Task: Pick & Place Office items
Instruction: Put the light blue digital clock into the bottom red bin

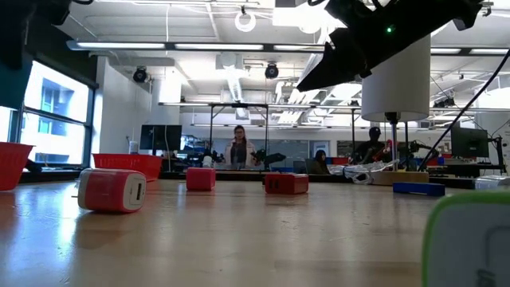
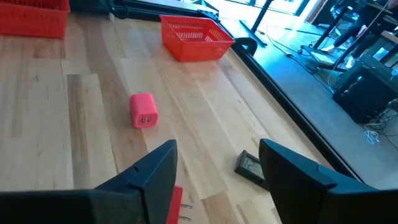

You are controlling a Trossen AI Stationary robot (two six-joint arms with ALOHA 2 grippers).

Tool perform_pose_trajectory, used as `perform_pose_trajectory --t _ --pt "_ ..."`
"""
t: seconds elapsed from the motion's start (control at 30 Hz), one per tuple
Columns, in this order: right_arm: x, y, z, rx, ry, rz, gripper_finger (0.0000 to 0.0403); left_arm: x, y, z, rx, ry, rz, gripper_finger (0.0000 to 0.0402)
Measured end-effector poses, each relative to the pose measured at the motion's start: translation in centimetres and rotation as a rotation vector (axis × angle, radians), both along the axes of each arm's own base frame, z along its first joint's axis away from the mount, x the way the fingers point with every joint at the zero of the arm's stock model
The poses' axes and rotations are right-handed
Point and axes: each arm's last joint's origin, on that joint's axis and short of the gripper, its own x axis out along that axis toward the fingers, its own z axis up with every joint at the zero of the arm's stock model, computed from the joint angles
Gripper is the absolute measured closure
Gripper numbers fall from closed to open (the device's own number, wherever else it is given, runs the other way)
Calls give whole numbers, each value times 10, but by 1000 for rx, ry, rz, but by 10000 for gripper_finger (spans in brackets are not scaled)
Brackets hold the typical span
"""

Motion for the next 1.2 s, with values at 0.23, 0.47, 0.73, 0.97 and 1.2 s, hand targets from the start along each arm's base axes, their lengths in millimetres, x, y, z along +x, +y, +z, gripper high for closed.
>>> perform_pose_trajectory --t 0.23,0.47,0.73,0.97,1.2 --pt "2 -3 2 4 -21 10 188 -8 -7 -13 -21 17 65 340" --pt "4 -5 4 20 -34 48 188 -15 -11 -28 -26 39 118 340" --pt "5 -5 5 23 -43 72 188 -20 -15 -37 -24 16 156 340" --pt "5 -5 6 22 -49 71 188 -21 -22 -38 -32 -11 188 340" --pt "6 -10 6 28 -48 66 188 -17 -30 -45 -9 12 232 340"
